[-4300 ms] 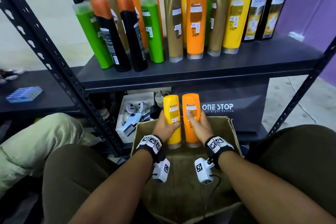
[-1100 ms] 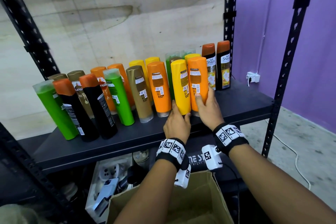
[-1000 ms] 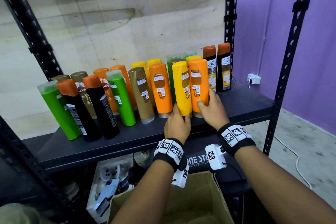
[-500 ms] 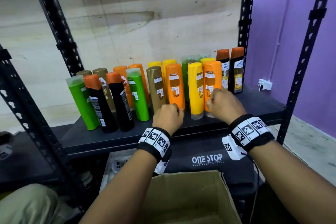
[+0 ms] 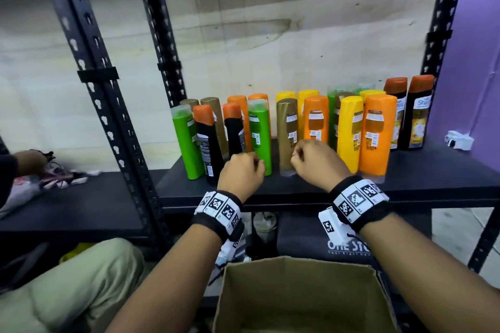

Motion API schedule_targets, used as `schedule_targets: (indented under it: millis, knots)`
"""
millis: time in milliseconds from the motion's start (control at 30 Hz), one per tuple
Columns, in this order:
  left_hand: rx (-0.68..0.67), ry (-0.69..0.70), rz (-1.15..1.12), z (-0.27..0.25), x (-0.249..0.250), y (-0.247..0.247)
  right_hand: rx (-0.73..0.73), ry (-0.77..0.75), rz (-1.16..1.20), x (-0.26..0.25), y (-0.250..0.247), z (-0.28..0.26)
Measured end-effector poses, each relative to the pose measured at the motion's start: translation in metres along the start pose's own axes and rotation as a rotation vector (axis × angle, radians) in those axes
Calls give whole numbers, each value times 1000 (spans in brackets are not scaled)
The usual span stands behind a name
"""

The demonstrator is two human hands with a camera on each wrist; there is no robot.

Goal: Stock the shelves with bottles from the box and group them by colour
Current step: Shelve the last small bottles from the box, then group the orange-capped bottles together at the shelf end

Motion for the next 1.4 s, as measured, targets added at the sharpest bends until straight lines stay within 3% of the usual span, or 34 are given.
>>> schedule_targets:
  millis: [233, 400, 567, 767, 1033, 1400]
  knots:
    - [75, -69, -12, -17, -54, -24, -36, -88, 99, -44, 44, 16]
    - [200, -210, -115, -19, -89, -34, -34, -118, 309, -61, 68, 32]
    - [281, -167, -260, -6, -102, -35, -8, -63, 393, -66, 86, 53]
    - [224, -166, -379, 19, -117, -28, 44, -32, 523, -72, 104, 71]
    - [243, -116, -487, 33, -127, -16, 117, -61, 686, -82, 126, 75]
    - [316, -147, -517, 19, -116, -15, 58, -68, 821, -66, 120, 63]
Point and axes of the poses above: each hand's wrist, its own z-axis towards the middle knuckle, its own y-axis out of the palm, x = y × z, the point moved 6 cm from there along z, towards the middle knuckle, and after that the axes turned 8 degrees about -x, right-handed, at the moved point
